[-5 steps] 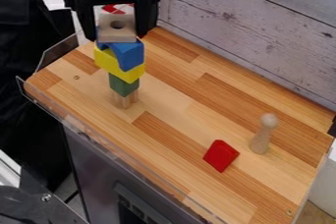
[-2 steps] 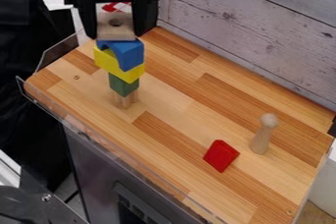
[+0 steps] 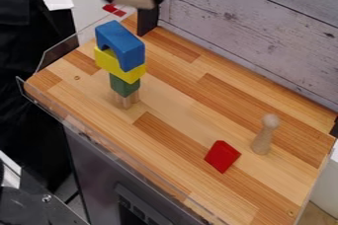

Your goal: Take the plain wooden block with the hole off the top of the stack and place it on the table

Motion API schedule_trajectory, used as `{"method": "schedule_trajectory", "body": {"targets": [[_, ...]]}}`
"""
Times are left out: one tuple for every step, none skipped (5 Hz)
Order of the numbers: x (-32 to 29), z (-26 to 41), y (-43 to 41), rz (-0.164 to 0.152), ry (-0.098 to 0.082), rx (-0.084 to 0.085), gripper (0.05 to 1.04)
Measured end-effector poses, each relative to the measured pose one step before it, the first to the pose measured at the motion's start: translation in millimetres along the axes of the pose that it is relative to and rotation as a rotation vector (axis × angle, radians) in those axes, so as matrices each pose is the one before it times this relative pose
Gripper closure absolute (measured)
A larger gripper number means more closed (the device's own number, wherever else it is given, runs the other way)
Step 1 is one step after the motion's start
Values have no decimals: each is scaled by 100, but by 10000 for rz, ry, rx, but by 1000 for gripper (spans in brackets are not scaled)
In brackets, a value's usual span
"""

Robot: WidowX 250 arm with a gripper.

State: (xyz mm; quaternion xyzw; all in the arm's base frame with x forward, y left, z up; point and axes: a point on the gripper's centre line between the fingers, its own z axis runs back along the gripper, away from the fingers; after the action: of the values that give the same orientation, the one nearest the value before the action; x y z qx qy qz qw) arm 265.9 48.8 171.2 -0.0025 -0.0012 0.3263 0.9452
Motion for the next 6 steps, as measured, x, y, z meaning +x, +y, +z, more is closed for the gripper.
{"method": "schedule_trajectory", "body": {"targets": [[-747, 205, -2934, -967, -166, -103, 270], [-530, -2822, -2983, -1088, 605, 30, 270], [-485, -3657, -1441, -782, 834, -54, 270], [681, -2076, -233, -359, -12, 166, 270], [223, -1668, -22, -335, 39, 257, 270], [-54, -1499, 214, -197, 55, 72, 270]]}}
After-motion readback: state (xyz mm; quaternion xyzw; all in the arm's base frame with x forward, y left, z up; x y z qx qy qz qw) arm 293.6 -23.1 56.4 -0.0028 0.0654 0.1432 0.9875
